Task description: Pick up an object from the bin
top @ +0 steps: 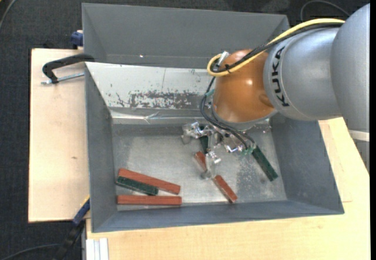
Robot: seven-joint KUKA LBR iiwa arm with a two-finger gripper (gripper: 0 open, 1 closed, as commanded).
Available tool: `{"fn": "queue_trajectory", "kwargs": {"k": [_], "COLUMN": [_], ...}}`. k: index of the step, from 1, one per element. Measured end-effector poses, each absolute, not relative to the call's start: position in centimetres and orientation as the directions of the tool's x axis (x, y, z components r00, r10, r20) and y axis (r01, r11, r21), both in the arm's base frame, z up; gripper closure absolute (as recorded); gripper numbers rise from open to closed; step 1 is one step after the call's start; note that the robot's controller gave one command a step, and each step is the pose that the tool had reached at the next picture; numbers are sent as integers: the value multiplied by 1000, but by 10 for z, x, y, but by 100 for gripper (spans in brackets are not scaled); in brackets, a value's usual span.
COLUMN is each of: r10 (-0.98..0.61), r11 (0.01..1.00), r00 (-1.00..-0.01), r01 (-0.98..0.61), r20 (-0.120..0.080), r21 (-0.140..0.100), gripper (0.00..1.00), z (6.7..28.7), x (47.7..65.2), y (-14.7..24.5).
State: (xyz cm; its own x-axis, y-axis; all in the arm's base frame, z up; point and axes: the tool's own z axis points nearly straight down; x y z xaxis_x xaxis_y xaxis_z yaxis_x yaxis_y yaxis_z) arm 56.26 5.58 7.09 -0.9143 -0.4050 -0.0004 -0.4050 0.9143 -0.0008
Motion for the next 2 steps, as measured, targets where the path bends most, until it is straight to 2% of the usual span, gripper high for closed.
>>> {"fn": "queue_trajectory", "kwargs": {"k": [1, 2], "r10": [-419, -422], "r11": [908, 906], "r00": [-908, -906], "r01": [-419, -422], "r20": [0, -2], "r21": [-1, 1], "gripper": [0, 100], "z": [75, 75], "x": [545, 546], "y": [-5, -2]}}
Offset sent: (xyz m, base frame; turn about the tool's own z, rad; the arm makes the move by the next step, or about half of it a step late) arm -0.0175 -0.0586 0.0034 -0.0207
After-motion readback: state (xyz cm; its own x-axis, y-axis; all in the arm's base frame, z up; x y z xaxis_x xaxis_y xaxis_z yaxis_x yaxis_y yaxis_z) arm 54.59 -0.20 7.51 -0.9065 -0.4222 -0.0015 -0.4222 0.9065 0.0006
